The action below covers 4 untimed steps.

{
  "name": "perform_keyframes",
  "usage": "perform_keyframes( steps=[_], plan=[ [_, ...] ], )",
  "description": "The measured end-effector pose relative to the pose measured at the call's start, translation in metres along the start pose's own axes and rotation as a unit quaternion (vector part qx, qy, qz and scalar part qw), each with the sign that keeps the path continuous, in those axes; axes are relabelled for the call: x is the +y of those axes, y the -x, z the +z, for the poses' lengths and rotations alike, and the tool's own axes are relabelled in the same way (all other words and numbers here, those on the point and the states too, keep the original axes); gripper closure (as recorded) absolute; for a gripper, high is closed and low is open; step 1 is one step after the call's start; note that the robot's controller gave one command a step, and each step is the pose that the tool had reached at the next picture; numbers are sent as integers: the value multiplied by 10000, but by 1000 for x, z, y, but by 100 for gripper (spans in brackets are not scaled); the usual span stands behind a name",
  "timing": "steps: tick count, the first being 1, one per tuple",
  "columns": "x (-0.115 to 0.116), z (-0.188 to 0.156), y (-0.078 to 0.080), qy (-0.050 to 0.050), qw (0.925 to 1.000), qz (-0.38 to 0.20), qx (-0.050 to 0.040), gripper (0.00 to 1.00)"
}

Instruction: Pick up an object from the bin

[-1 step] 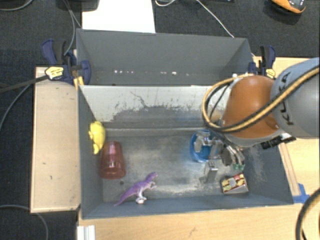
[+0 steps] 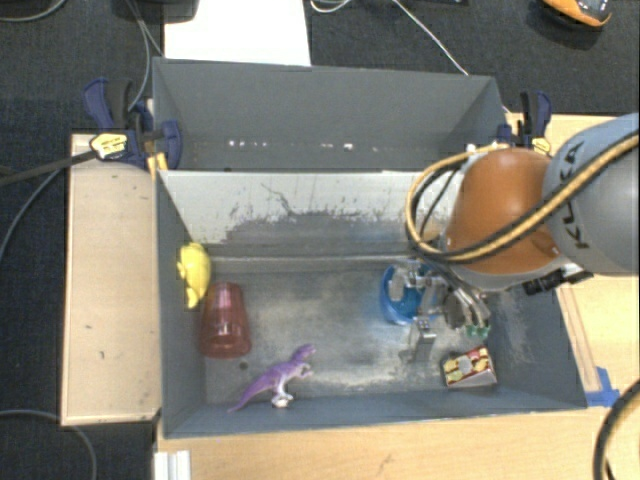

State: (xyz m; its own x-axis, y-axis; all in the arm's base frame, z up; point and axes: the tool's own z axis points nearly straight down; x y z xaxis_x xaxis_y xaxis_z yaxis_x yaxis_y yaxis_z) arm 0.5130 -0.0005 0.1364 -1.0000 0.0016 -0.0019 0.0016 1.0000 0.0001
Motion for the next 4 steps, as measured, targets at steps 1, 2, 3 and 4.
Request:
perform_keyframes(
  steps=[1,2,3,4],
  plan=[
    [-16,66,13,-3,9945,1046,38,100],
    [-16,66,13,-2,9945,1046,38,100],
    [-16,66,10,-2,9944,1056,46,100],
    [-15,59,16,0,9946,1036,27,100]
  ],
)
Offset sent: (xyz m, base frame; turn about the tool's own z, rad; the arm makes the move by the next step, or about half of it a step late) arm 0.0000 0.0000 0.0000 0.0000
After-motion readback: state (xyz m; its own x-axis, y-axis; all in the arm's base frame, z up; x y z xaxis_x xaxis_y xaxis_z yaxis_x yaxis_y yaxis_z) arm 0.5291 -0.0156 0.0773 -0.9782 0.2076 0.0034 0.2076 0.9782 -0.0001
